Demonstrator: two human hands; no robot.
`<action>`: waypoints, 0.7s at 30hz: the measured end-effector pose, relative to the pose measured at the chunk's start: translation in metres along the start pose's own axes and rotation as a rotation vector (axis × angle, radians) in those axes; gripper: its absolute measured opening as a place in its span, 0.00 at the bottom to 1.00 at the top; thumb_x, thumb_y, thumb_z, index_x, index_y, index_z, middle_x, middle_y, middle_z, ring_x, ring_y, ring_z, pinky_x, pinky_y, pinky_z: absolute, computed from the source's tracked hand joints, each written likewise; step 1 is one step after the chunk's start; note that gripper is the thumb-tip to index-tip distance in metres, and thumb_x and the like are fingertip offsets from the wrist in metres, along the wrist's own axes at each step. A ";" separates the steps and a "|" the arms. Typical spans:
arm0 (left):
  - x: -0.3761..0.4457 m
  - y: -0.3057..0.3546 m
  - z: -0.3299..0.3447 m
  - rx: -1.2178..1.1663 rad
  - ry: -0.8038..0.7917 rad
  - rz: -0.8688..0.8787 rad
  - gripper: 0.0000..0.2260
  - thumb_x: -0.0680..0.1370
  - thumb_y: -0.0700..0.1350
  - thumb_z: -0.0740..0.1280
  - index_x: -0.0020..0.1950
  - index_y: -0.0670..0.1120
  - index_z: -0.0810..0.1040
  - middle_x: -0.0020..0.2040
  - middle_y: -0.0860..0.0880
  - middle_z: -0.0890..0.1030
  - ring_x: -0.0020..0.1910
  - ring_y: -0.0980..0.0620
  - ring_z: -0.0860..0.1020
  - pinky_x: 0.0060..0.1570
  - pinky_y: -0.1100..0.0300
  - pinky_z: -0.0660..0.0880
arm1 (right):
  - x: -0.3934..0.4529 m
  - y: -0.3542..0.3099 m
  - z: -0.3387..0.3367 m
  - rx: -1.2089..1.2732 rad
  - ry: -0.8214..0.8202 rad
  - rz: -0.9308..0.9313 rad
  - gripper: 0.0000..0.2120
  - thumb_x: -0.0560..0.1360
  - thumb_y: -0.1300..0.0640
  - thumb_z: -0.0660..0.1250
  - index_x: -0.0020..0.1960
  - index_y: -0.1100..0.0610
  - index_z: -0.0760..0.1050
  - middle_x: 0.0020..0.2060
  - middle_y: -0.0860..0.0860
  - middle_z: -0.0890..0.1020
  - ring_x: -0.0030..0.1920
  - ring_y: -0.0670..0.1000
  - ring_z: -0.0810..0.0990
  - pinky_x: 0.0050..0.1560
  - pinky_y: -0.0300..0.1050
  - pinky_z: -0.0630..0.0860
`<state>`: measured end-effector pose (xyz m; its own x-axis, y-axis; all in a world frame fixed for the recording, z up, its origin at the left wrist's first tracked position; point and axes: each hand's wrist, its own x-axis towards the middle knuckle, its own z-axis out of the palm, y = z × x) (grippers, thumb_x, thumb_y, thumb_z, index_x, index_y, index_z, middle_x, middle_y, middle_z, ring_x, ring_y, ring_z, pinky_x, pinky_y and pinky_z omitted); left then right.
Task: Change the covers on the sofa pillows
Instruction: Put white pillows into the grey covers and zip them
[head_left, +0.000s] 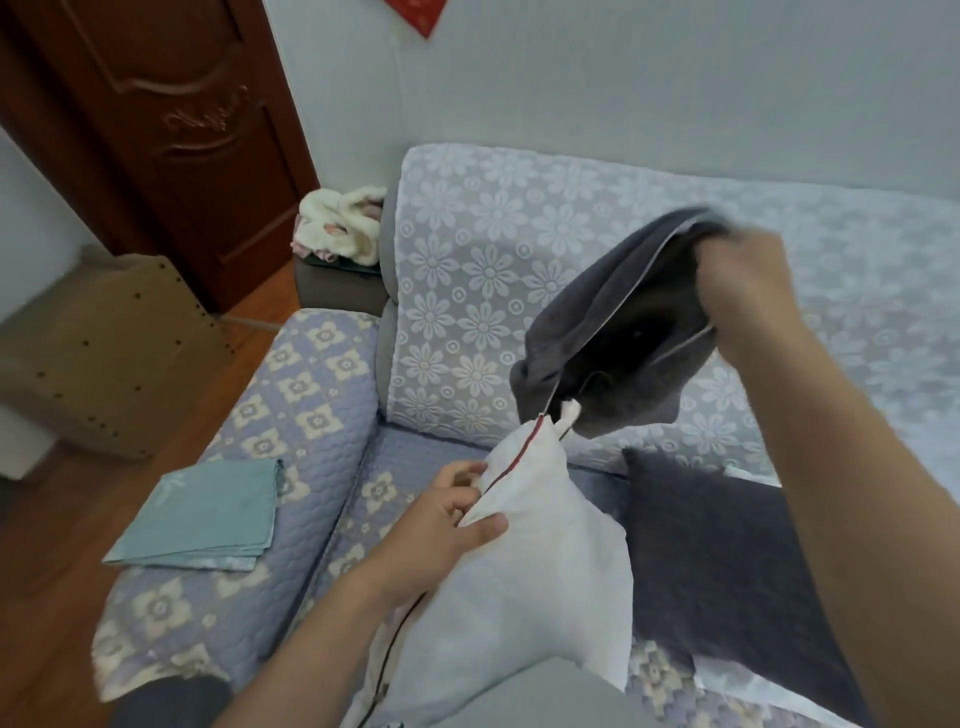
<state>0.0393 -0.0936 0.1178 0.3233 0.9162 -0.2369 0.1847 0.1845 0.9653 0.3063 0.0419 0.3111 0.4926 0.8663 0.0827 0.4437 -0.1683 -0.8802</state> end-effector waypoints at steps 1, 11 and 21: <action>-0.002 -0.003 0.002 -0.039 -0.026 -0.012 0.14 0.77 0.46 0.74 0.52 0.34 0.83 0.71 0.57 0.72 0.68 0.61 0.73 0.66 0.62 0.71 | -0.006 0.019 0.008 -0.142 -0.079 -0.020 0.07 0.75 0.60 0.61 0.44 0.55 0.77 0.39 0.54 0.80 0.43 0.54 0.78 0.43 0.45 0.70; 0.002 -0.011 0.025 0.202 0.076 -0.249 0.48 0.64 0.69 0.76 0.78 0.63 0.55 0.69 0.62 0.73 0.68 0.59 0.73 0.70 0.53 0.70 | -0.067 0.153 0.052 -0.869 -0.963 0.172 0.29 0.82 0.38 0.52 0.69 0.59 0.74 0.67 0.58 0.76 0.65 0.58 0.75 0.57 0.49 0.70; 0.009 -0.027 0.063 0.558 0.090 -0.012 0.10 0.72 0.51 0.69 0.34 0.57 0.69 0.42 0.55 0.72 0.46 0.51 0.73 0.47 0.55 0.72 | -0.046 0.126 0.029 -0.495 -0.741 0.133 0.29 0.81 0.34 0.52 0.47 0.60 0.74 0.44 0.54 0.79 0.47 0.55 0.78 0.46 0.48 0.68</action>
<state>0.0956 -0.1123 0.0831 0.2426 0.9464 -0.2134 0.6586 0.0009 0.7525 0.3178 -0.0058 0.1827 0.0303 0.8775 -0.4786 0.7734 -0.3239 -0.5449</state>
